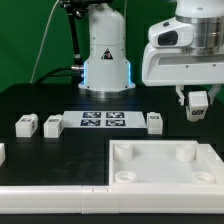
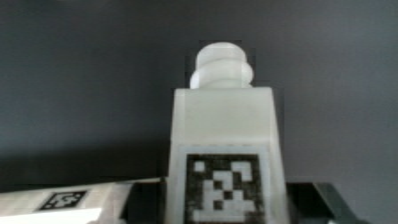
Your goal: Assemble one leg
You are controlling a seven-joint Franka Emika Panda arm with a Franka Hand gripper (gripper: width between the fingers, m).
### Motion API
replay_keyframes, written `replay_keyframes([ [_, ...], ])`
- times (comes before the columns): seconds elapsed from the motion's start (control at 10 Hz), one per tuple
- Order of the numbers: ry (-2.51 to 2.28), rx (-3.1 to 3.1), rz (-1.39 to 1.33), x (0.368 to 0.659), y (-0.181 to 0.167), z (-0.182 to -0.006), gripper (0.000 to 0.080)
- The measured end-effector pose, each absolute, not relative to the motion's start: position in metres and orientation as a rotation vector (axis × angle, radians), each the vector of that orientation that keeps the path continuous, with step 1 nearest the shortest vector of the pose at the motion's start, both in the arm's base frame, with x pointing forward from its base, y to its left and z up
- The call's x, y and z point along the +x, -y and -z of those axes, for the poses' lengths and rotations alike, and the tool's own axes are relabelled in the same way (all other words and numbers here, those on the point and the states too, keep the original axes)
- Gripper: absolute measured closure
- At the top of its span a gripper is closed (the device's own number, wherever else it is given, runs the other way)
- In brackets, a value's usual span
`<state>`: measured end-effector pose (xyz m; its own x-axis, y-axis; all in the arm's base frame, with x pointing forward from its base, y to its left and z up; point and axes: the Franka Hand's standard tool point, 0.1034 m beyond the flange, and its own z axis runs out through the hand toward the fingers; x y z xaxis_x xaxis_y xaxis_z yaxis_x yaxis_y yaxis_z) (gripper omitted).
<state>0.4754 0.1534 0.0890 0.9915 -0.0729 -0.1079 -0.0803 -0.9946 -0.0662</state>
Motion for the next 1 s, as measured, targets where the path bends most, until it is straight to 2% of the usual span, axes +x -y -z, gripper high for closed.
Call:
replay_keyframes([
  [0.3,0.015,-3.065,0.191,0.494,-0.147,-0.106,0.0508],
  [0.5,0.030,-3.047,0.285,0.504,-0.147,-0.119,0.0508],
  [0.8,0.066,-3.050,0.278,0.504,-0.146,-0.115,0.0508],
  [1.0,0.180,-3.056,0.302,0.532,-0.135,-0.112,0.0508],
])
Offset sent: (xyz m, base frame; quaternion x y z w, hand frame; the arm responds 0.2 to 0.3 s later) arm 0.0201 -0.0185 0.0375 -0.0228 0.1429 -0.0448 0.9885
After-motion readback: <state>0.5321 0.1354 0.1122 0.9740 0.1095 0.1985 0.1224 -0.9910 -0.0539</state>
